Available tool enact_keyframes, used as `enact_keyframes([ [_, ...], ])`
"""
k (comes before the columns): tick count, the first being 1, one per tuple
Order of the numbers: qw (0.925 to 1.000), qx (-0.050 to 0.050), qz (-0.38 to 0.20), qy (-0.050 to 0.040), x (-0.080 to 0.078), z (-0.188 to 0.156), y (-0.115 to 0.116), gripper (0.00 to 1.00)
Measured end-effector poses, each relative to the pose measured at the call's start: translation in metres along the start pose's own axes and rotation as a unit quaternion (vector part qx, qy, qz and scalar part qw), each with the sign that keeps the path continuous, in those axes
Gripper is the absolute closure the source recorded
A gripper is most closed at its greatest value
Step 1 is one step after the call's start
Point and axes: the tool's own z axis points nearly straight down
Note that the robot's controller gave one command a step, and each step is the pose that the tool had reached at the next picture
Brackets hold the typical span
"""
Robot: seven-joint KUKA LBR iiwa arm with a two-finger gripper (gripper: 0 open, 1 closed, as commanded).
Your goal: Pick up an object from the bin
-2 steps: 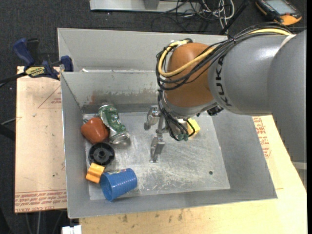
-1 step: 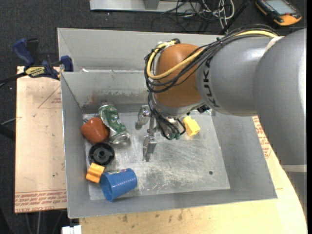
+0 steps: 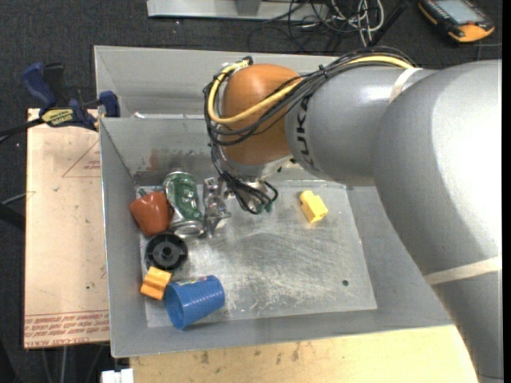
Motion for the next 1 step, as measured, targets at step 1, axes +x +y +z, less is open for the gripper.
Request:
enact_keyframes([
  [1, 1.0000, 0.000, 0.000, 0.0000, 0.0000, 0.0000, -0.0001, 1.00],
])
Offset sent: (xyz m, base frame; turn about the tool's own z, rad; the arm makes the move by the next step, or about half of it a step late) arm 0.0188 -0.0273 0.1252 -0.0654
